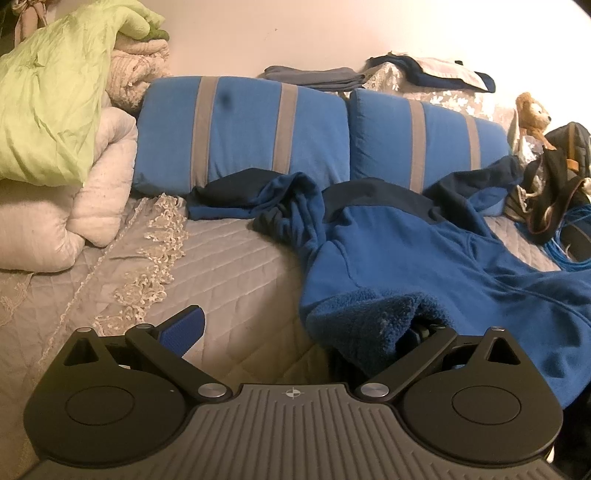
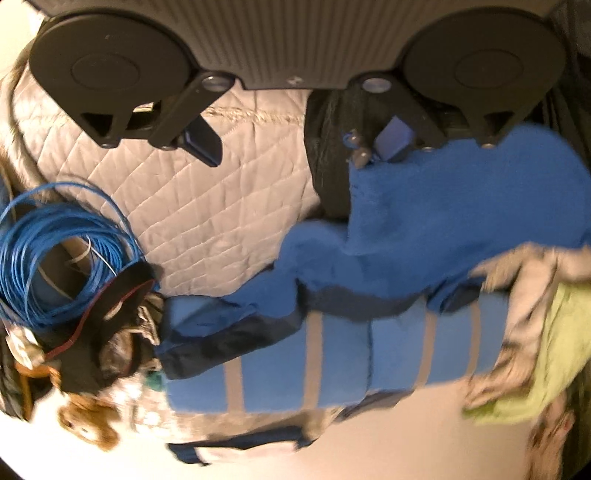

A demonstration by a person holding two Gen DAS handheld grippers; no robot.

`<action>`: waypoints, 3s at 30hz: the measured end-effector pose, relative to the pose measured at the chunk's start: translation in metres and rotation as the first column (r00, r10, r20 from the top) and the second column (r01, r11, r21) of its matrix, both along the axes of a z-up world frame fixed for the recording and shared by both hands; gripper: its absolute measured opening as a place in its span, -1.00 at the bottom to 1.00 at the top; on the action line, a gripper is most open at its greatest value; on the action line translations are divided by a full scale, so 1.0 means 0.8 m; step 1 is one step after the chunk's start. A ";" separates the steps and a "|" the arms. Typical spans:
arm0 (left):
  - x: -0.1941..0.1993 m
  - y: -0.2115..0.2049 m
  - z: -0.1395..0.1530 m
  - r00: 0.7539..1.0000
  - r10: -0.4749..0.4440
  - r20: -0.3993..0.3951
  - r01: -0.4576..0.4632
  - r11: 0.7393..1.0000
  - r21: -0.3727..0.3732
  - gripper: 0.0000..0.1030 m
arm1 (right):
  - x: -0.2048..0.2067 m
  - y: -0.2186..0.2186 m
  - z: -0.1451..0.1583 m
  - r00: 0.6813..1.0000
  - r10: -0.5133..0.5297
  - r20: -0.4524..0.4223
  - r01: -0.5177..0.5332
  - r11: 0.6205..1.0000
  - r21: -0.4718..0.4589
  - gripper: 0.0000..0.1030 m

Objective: Fold clothes

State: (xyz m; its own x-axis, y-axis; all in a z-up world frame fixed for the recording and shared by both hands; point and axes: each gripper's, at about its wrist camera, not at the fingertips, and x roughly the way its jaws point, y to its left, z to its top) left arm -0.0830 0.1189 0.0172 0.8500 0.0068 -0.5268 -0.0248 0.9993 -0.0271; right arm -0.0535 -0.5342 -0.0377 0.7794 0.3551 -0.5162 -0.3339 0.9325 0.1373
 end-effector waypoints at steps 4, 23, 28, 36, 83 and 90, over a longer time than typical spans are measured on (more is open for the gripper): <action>-0.001 0.003 0.001 1.000 -0.001 0.009 0.002 1.000 -0.019 0.99 | 0.004 0.002 0.005 1.000 -0.009 0.017 0.008 0.995 0.100 0.67; -0.001 -0.016 0.013 0.994 -0.106 -0.006 0.105 0.994 -0.010 -0.60 | 0.038 0.050 0.049 0.998 0.052 0.027 -0.055 0.990 0.127 -0.71; -0.004 -0.023 0.042 0.993 -0.108 0.043 0.106 0.993 0.053 -0.62 | 0.045 0.040 0.076 0.999 -0.004 0.049 -0.002 0.991 0.134 -0.72; -0.001 -0.044 0.087 0.992 -0.105 0.065 0.089 0.974 0.206 -0.65 | 0.059 0.007 0.126 0.989 -0.094 0.112 0.079 0.988 0.129 -0.71; -0.031 -0.050 0.017 0.968 -0.064 -0.243 0.114 0.974 0.196 -0.66 | 0.018 -0.009 0.095 0.986 -0.015 -0.164 0.014 1.000 -0.007 -0.70; -0.019 -0.047 -0.014 0.928 -0.107 -0.357 0.210 0.941 0.264 -0.06 | 0.024 0.009 0.071 0.981 0.013 -0.192 -0.033 0.994 -0.100 0.20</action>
State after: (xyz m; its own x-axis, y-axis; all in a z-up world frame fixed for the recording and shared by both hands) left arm -0.0981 0.0814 0.0058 0.6280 0.0838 -0.7737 0.1786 0.9521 0.2481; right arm -0.0346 -0.5266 0.0190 0.6551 0.3093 -0.6893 -0.3320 0.9374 0.1051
